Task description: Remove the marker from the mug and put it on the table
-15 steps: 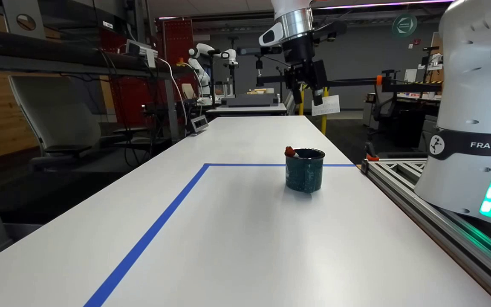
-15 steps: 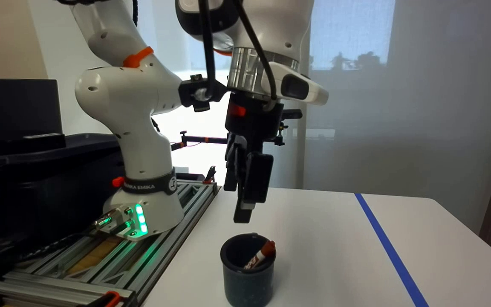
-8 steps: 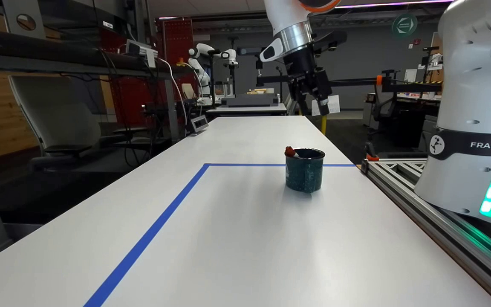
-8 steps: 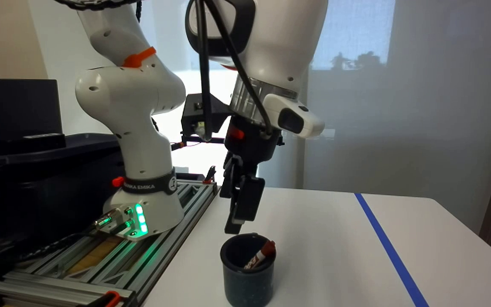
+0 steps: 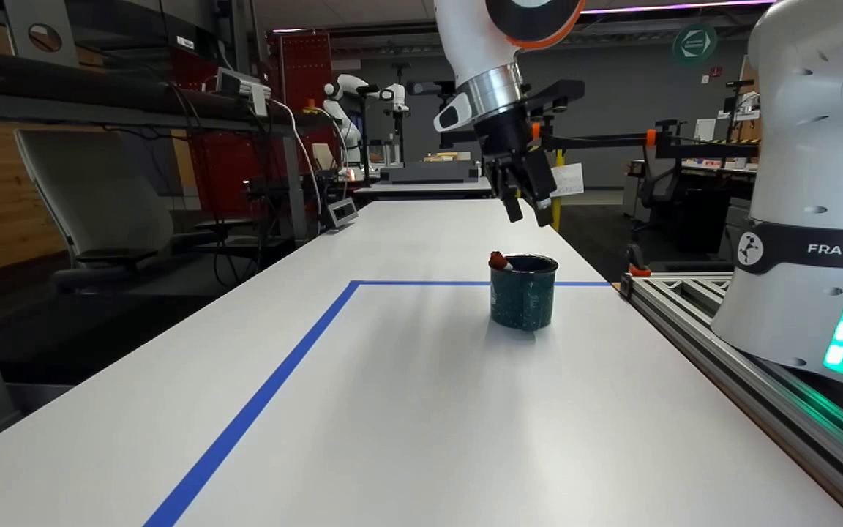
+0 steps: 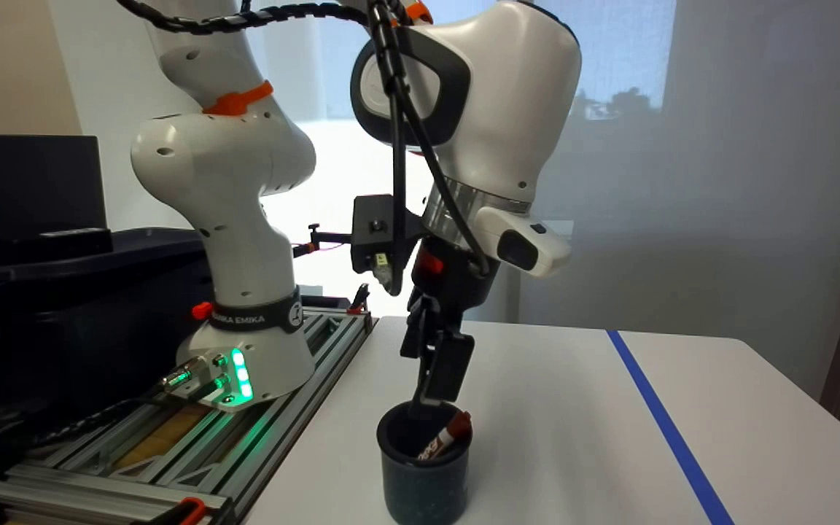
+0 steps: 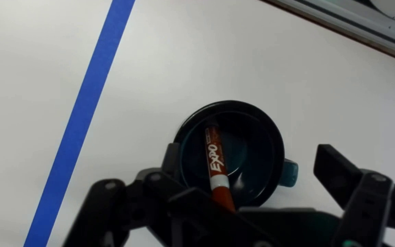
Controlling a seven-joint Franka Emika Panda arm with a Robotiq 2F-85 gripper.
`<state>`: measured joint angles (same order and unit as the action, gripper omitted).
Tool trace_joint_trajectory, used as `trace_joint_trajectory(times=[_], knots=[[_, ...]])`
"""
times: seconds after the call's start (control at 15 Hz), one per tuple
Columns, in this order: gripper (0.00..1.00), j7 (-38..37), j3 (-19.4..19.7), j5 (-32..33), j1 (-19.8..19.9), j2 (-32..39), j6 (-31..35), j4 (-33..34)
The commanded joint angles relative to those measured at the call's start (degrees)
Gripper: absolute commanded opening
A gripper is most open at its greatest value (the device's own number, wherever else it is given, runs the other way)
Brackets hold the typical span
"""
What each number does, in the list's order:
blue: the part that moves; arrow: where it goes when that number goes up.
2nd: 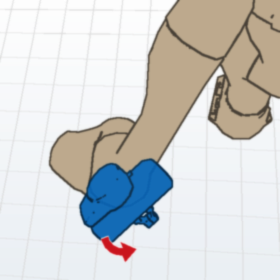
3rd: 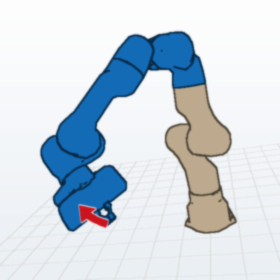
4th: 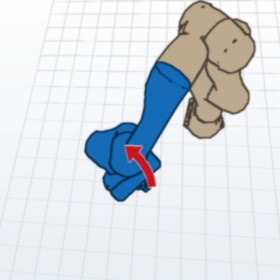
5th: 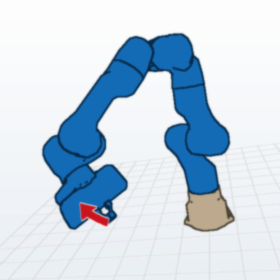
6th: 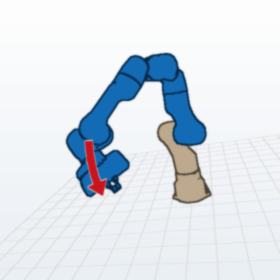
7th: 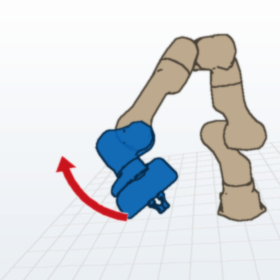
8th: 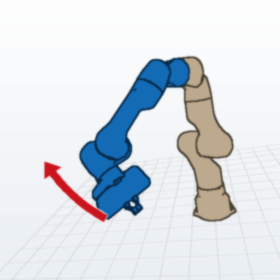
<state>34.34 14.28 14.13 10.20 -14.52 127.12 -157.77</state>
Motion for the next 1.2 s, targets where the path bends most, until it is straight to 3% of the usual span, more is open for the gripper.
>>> trace_joint_trajectory(times=[0.0,0.2,0.27,0.33,0.53,0.67,0.87,1.13], knots=[[1.00,-2.38,-0.63,-1.33,-0.85,3.17,4.31,0.24],[1.00,-3.02,-0.91,-1.52,-0.82,5.16,7.06,0.23],[0.75,-3.12,-0.96,-1.60,-0.76,5.69,7.84,0.25],[0.75,-3.20,-1.02,-1.65,-0.72,6.14,8.39,0.30],[0.50,-2.74,-0.99,-2.27,-0.65,7.18,9.60,0.39],[0.42,-2.20,-0.89,-2.78,-0.56,7.71,10.31,0.27],[0.40,-0.46,-0.64,-4.41,-0.57,8.33,11.51,0.24],[0.48,1.48,-0.55,-5.57,-0.32,9.10,12.77,0.25]])
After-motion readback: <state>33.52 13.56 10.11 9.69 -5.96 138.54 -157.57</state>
